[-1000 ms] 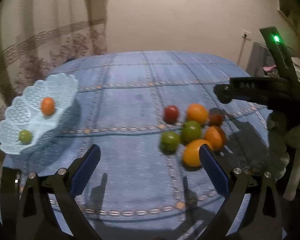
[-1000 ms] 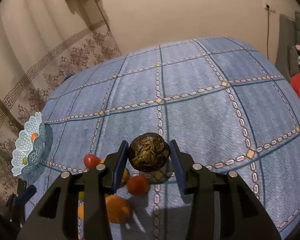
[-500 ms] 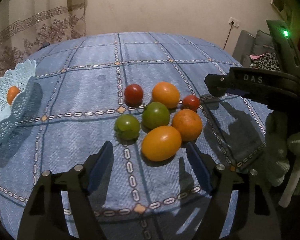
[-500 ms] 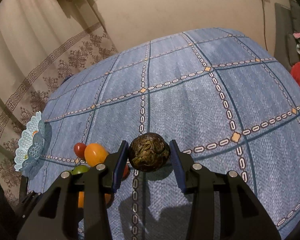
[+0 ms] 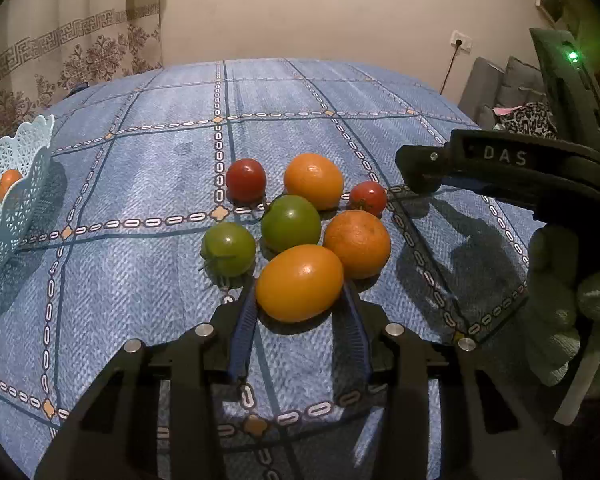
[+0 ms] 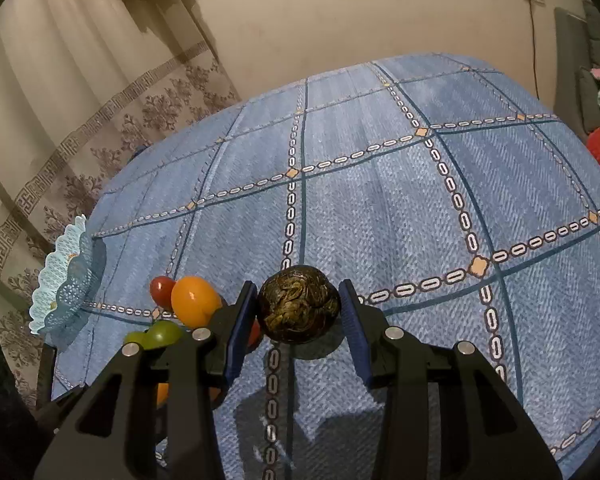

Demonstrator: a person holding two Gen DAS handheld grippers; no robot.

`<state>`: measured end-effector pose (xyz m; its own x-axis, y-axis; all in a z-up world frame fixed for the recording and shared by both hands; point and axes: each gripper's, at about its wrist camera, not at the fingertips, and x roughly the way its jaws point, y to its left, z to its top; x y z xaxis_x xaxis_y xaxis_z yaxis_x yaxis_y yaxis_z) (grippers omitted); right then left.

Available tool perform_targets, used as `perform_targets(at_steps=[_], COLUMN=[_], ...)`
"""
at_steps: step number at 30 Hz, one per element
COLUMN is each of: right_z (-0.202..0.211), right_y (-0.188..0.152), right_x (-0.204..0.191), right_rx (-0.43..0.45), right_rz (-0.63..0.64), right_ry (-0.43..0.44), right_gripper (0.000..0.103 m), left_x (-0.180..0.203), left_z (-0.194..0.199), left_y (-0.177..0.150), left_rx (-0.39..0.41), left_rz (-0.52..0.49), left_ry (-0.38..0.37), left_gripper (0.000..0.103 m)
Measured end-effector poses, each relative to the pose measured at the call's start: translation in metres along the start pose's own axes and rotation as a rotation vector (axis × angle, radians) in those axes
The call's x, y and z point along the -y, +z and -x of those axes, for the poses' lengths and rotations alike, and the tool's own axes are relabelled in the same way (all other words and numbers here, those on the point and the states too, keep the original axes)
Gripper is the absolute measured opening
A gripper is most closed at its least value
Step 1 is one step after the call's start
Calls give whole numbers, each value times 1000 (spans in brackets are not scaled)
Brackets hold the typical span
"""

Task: Organize fruits
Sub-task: 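Grasp the yellow-orange oval fruit with left gripper while right holds the dark fruit, then drop the yellow oval fruit into the basket with left while right carries dark fruit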

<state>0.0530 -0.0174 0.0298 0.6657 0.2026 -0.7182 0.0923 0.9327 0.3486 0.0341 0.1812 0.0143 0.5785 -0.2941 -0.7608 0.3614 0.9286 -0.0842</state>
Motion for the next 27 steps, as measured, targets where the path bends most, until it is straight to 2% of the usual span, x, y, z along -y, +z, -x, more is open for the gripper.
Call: perform_targets(at_steps=[15, 27], right_z=[-2, 0], right_y=[-2, -7], right_x=[-3, -20], right_rx=[4, 5], right_rz=[-4, 20], right_ry=[-20, -20], right_gripper=[43, 43], left_x=[-15, -67], left_z=[31, 61], left_y=[-4, 4], left_rx=[45, 122], left_rz=[32, 132], left_ry=[24, 120], left_gripper=[42, 42])
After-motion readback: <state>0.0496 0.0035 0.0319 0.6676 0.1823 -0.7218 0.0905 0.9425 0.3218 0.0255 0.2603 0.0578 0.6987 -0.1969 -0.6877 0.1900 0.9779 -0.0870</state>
